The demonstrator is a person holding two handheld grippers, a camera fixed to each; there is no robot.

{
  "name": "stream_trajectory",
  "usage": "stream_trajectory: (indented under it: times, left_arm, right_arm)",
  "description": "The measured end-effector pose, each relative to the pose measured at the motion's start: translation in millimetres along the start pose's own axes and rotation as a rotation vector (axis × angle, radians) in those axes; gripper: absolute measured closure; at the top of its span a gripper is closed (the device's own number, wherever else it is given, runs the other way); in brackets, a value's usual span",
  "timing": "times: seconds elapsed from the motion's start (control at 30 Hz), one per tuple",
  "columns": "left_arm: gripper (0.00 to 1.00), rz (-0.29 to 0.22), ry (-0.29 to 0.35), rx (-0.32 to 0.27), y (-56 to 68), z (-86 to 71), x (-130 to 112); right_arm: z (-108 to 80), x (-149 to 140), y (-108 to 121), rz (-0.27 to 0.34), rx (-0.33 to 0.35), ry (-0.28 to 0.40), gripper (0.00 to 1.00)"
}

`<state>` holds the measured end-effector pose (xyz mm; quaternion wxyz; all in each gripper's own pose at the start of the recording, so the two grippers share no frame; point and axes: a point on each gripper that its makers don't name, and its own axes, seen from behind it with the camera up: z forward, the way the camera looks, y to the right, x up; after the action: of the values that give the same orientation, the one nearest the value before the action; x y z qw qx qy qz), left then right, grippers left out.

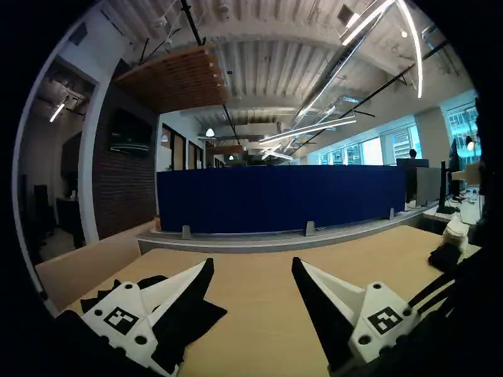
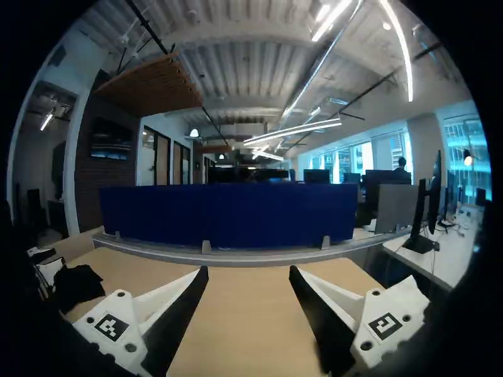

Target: Fold towel

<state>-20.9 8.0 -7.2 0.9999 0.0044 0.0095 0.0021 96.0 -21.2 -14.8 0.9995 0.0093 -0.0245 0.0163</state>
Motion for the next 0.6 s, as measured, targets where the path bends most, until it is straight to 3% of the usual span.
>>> stream_trajectory:
  times: [0.3,0.6]
  left_arm:
    - [0.08,-0.019,0.019,0.012,-10.7,7.8,-40]
    - [0.08,0.002,0.028,0.012,-13.1,13.4,-79]
  right_arm:
    - [-0.7,-19,-1,-0.042,-0.006,0.010,0.00]
    - [4.7,-44,4,-0.053,-0.016,0.015,0.00]
